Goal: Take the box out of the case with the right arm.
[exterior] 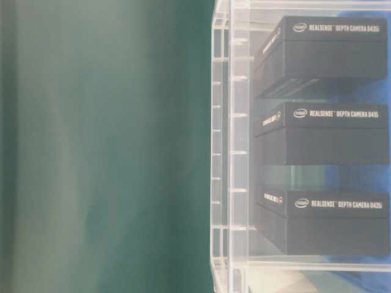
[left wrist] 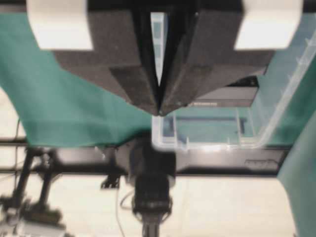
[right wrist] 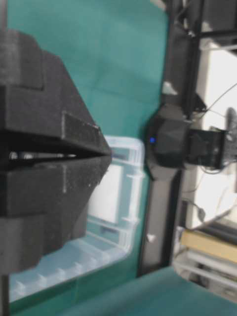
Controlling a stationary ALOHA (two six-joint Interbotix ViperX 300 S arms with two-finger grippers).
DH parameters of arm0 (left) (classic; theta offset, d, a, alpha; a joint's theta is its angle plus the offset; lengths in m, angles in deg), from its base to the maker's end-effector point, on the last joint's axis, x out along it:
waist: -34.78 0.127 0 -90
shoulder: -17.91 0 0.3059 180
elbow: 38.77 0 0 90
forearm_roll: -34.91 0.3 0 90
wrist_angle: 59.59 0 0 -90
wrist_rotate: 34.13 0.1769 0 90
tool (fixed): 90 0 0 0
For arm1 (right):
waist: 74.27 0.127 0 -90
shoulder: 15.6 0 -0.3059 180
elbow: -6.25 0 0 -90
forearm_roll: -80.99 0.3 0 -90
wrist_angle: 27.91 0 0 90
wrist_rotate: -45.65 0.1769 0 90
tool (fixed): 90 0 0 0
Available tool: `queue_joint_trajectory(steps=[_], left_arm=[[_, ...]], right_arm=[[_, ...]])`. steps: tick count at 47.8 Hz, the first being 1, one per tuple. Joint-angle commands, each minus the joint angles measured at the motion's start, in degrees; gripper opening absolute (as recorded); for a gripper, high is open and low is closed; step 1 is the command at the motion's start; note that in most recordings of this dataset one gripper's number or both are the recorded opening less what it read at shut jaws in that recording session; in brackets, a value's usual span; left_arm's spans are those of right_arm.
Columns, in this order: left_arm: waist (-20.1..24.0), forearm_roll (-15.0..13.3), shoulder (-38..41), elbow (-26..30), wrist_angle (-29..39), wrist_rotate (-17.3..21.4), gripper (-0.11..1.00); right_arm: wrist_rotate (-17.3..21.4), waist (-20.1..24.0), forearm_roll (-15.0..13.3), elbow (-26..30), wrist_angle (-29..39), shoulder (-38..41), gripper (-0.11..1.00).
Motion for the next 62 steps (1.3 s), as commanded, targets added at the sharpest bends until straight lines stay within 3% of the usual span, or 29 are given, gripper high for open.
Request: queue_joint_trajectory(steps=[1, 9, 24, 31, 36, 42, 48, 53, 62], left_arm=[[0.09, 0.18, 1.05, 7.12, 7.21, -0.09, 0.02], [0.09, 0.26, 2.2, 13.45, 16.96, 0.0, 0.02], [-0.09, 0.18, 3.08, 14.85, 24.35, -0.44, 0.02], [-0.88, 0.0, 3.87, 16.44, 36.04, -0.62, 0.02], [-1.58, -0.09, 5.54, 18.81, 48.78, -0.97, 0.02], [-1.76, -0.09, 8.7, 21.45, 62.84, -3.25, 0.02], [-2.55, -0.09, 11.6, 23.12, 72.16, -5.63, 0.02], [-3.43, -0.18, 13.18, 23.64, 74.71, -5.8, 0.02], [-3.6, -0.18, 13.71, 23.99, 74.0, -5.89, 0.02]], right_arm=[[0.09, -0.09, 0.18, 6.15, 4.39, 0.97, 0.01], [0.09, -0.09, 0.18, 13.1, 12.22, 3.25, 0.0], [1.85, -0.18, 0.18, 14.33, 24.43, 4.31, 0.0], [6.94, -0.26, 0.09, 15.21, 39.9, 5.27, 0.0], [11.16, -0.26, 0.0, 16.44, 52.47, 6.68, 0.01], [15.12, -0.26, 0.0, 18.46, 66.27, 8.79, 0.01], [17.4, -0.18, -0.09, 19.95, 76.73, 10.63, 0.01], [17.93, -0.26, -0.18, 20.48, 80.95, 11.6, 0.01], [18.19, -0.18, -0.18, 20.57, 80.95, 12.66, 0.0]])
